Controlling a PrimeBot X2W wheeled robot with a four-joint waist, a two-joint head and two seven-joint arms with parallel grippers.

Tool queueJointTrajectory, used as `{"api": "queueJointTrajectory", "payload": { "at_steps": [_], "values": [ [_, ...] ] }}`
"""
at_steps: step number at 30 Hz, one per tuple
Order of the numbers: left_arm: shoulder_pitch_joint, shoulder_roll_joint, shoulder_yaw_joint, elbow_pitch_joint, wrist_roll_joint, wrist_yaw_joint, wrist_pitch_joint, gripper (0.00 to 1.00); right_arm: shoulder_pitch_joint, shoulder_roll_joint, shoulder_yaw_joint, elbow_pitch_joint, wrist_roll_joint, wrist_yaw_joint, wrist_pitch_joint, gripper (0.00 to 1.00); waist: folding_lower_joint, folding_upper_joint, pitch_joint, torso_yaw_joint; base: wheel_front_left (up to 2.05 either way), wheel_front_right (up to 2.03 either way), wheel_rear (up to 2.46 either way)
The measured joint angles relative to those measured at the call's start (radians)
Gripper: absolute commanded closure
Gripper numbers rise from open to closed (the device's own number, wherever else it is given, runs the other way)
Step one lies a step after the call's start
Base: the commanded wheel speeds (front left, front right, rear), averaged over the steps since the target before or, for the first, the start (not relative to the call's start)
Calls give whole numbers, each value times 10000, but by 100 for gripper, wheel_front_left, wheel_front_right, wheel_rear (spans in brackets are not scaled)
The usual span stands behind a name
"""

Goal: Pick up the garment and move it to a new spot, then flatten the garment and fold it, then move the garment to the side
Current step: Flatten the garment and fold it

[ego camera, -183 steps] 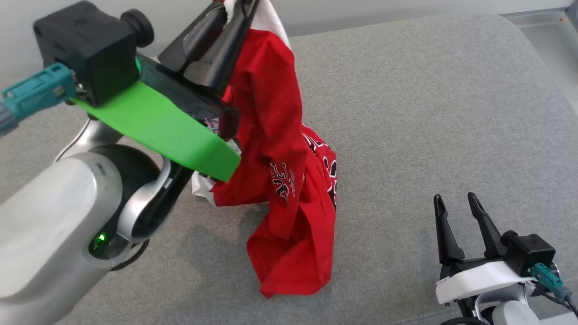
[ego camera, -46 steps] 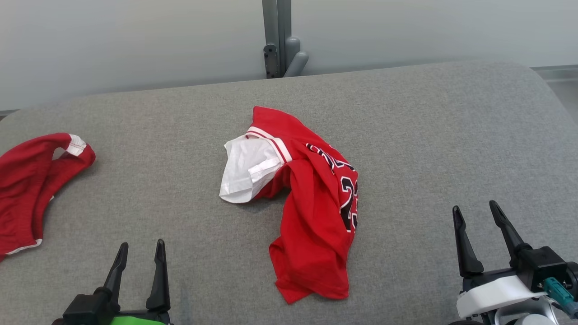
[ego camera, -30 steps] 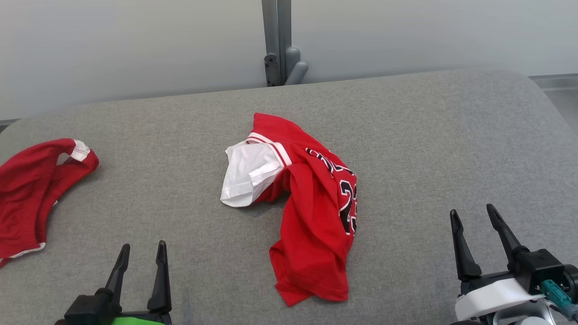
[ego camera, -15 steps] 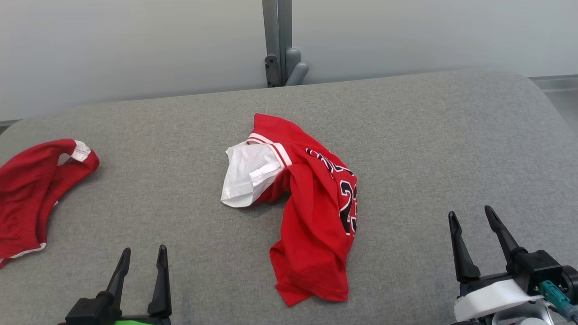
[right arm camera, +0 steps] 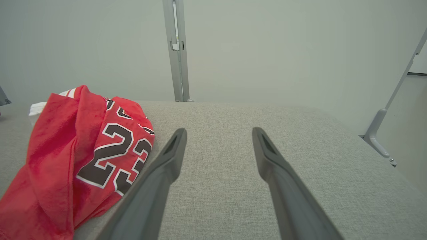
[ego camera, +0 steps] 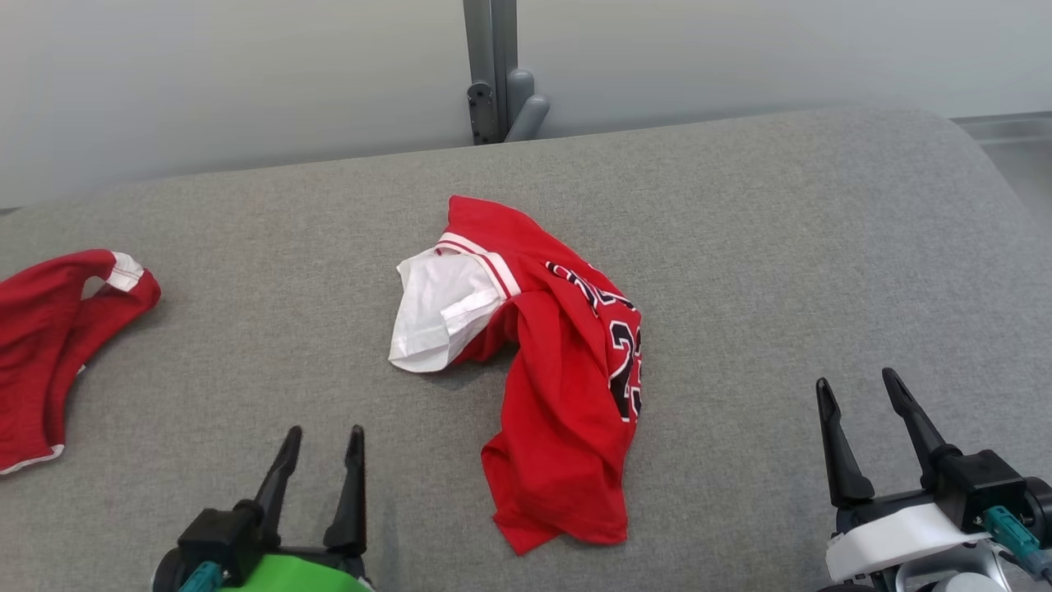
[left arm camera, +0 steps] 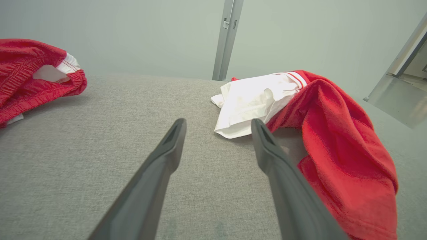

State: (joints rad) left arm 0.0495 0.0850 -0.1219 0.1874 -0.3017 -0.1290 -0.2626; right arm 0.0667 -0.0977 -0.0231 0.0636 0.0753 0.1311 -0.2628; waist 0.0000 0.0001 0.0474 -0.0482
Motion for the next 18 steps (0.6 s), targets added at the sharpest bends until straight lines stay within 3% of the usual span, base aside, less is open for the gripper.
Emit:
{"api": "queueJointTrajectory", "payload": {
  "at_steps": [10,18],
  "values": [
    [-1449,36,-1795,836,-1166,0,0,0,-279,105,10,-23,12,0,0,0,0,0,466,-365,0,0,0],
    [-2909,316,-2230,2709,-1191,0,15,0,-437,211,33,13,38,0,0,0,0,0,800,-710,0,0,0]
  ]
}}
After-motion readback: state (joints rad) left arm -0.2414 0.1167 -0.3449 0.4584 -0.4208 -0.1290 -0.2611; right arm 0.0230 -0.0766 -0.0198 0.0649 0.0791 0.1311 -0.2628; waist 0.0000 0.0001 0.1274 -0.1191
